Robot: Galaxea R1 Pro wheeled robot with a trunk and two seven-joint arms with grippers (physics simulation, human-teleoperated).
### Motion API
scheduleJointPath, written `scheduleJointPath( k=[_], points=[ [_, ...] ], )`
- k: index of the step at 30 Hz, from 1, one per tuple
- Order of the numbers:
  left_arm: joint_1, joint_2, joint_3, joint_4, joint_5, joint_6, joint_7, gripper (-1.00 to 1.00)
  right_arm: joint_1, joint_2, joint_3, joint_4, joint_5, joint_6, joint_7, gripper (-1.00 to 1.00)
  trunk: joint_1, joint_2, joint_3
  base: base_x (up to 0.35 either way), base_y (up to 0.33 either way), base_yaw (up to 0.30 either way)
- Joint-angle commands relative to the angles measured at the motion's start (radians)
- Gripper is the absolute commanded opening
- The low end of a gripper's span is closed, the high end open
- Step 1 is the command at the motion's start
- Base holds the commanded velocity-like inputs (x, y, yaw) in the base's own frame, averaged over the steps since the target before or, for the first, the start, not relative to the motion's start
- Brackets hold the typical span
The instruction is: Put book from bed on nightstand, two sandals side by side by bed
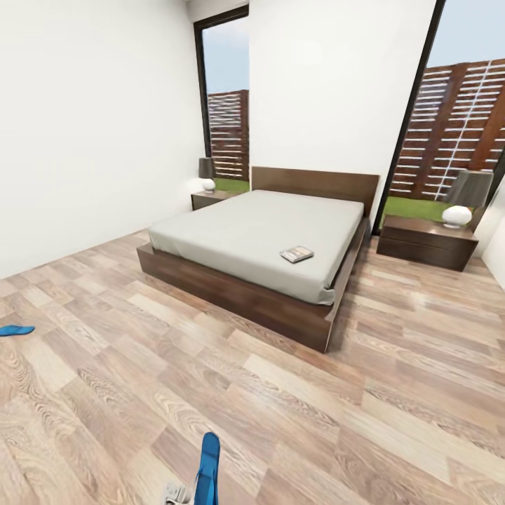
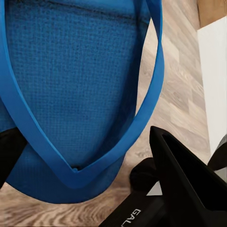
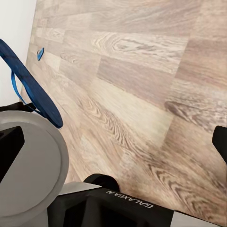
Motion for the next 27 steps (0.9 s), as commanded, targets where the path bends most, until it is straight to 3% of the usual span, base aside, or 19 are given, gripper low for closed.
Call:
scheduleJointPath(
  k=[1,21,27],
  points=[
    [0.0,0.001,-0.009,0.0,0.007,-0.005,0.005,-1.0,0.0,0.0,-0.002,0.0,-0.004,0.01,0.004,1.0,0.0,0.0,-0.001,0.316,0.077,0.0],
    [0.0,0.001,-0.009,0.0,0.007,-0.005,0.005,-1.0,0.0,0.0,-0.002,0.0,-0.003,0.01,0.004,1.0,0.0,0.0,-0.001,0.316,0.079,0.002],
    [0.0,0.001,-0.009,0.0,0.007,-0.005,0.005,-1.0,0.0,0.0,-0.002,0.0,-0.003,0.01,0.003,1.0,0.0,0.0,-0.001,0.316,0.08,0.111]
  ],
)
